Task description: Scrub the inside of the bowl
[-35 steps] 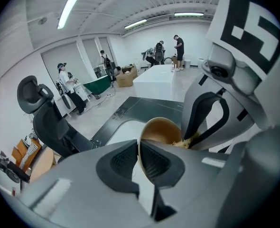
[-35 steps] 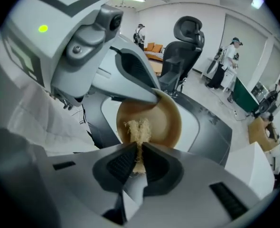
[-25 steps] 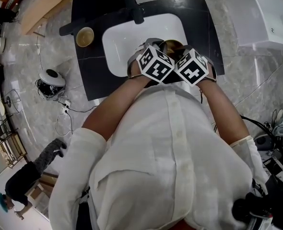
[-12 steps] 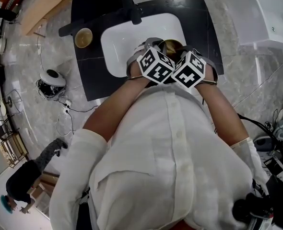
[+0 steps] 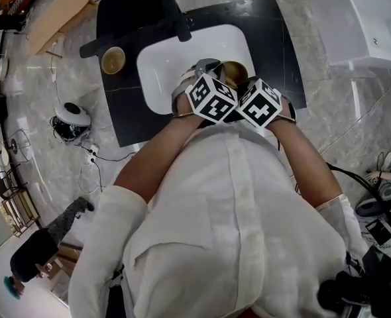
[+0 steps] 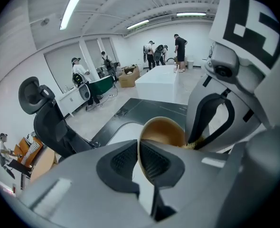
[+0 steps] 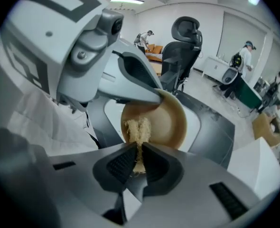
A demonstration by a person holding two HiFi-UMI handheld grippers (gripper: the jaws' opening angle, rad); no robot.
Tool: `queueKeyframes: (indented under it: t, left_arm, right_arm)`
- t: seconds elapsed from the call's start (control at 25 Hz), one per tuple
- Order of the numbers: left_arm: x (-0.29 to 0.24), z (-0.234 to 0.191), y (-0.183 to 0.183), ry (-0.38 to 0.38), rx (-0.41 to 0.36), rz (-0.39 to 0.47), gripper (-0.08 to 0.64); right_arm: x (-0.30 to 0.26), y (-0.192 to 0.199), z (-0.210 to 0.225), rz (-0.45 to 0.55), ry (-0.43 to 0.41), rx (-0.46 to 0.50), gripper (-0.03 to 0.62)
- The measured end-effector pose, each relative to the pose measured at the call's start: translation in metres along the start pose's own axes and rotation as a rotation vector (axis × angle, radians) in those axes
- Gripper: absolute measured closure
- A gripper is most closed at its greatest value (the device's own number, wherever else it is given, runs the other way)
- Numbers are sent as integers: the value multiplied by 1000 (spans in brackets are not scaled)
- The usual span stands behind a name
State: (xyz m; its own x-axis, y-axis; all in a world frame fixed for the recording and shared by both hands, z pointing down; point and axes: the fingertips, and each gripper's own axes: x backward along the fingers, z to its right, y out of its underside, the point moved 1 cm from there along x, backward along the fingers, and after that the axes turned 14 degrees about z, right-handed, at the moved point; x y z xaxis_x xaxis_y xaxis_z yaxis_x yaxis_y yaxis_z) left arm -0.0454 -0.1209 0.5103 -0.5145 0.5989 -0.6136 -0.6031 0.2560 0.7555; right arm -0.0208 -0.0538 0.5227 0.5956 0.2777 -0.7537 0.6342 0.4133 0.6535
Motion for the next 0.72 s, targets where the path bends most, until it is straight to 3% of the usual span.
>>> queueKeyframes:
  t: [0.12, 0.24, 0.56, 0.72]
  left_arm:
    - [-1, 1, 2, 15, 20, -5, 545]
    - [1, 5, 4, 34, 32, -4, 548]
    - [0, 9, 5, 28, -23, -8, 548]
    - [3, 9, 6, 15, -48, -7, 546]
  right_arm:
    - [-1, -7, -2, 78, -45, -139, 561]
    - [4, -15, 8, 118, -21, -199, 561]
    - [14, -18, 38, 39, 137, 14, 561]
    - [12, -12, 30, 32, 121, -9, 561]
